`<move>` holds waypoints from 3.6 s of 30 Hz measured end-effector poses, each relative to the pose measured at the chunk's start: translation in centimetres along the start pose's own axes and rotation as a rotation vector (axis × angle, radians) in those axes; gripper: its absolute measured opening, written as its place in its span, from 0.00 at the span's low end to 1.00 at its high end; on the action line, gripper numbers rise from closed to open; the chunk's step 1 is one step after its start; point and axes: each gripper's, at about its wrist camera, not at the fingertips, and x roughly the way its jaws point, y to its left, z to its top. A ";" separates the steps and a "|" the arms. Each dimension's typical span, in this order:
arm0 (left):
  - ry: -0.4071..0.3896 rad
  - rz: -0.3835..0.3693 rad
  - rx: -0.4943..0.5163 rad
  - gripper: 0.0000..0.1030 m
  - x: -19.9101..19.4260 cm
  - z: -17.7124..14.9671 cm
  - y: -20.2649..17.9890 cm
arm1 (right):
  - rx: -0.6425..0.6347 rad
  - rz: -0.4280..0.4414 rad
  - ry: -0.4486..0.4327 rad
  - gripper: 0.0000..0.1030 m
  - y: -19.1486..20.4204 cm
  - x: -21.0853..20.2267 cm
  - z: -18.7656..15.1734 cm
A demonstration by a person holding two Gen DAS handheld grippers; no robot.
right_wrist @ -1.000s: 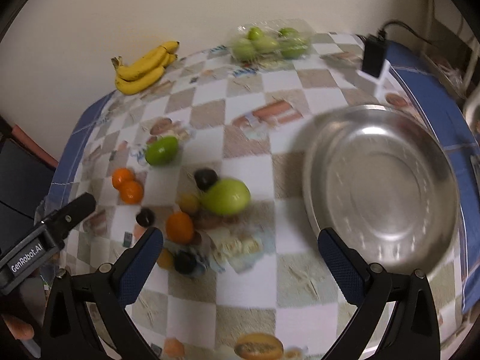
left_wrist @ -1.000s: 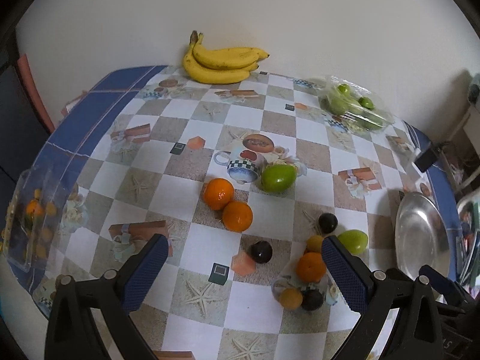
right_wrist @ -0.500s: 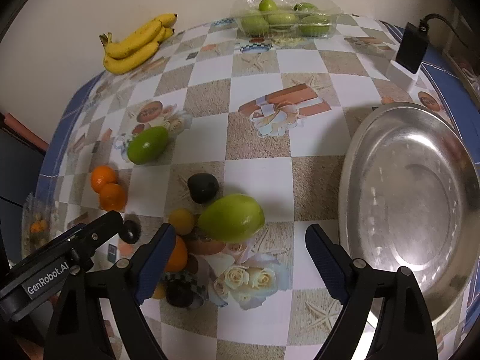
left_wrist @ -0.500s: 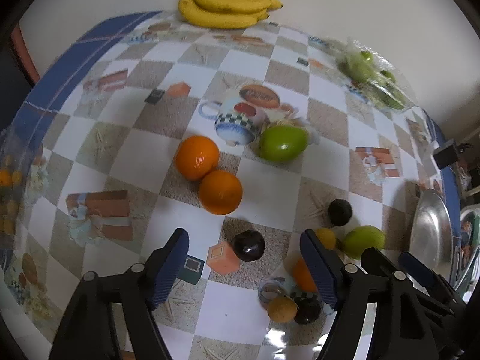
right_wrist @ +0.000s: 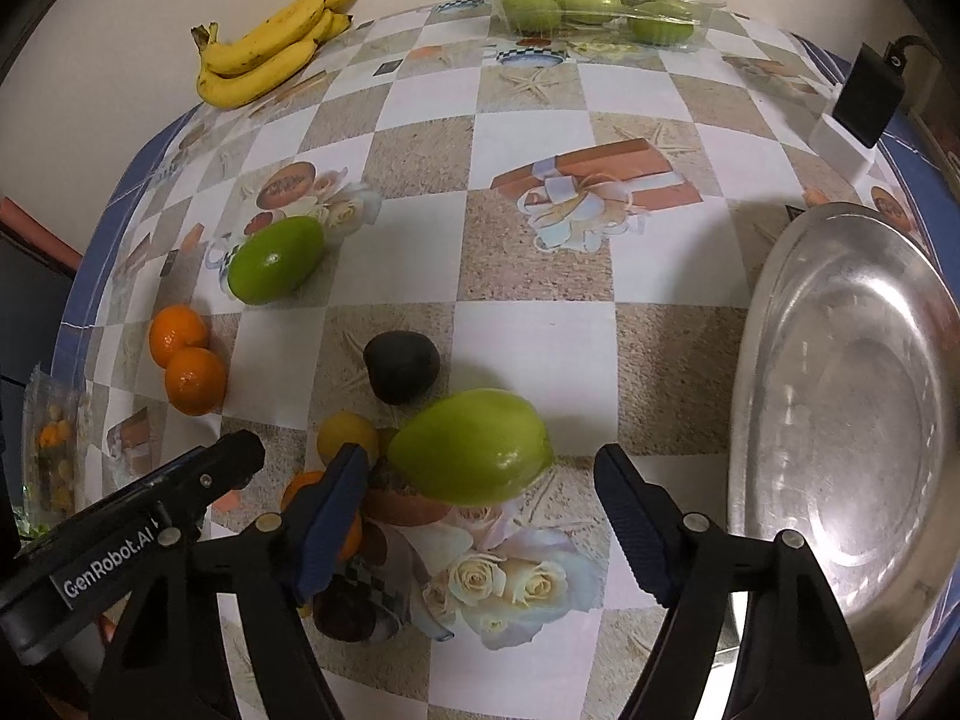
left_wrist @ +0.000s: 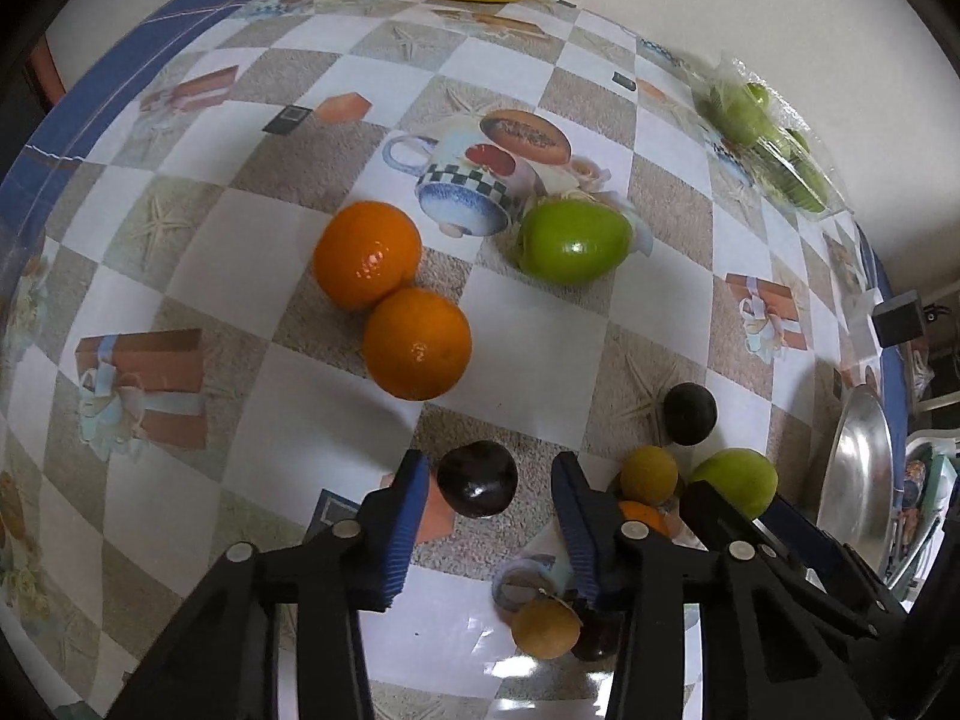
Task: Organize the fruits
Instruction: 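Lower the right gripper onto the large green fruit and close it, then carry the green fruit with the right gripper over the steel tray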
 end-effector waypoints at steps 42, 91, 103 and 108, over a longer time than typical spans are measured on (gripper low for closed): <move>-0.133 -0.038 0.086 0.27 -4.3 -0.2 -3.2 | 0.103 -0.006 -0.083 0.56 -3.1 -5.1 0.6; -0.054 -0.122 0.631 0.27 2.6 -4.4 -27.5 | 0.576 -0.252 -0.130 0.56 -21.8 -9.1 -3.3; -0.025 -0.087 0.603 0.28 4.3 -4.1 -26.5 | 0.579 -0.239 -0.107 0.56 -21.8 -8.3 -3.0; -0.029 -0.083 0.587 0.28 4.4 -3.6 -26.1 | 0.575 -0.241 -0.098 0.56 -21.7 -8.1 -2.9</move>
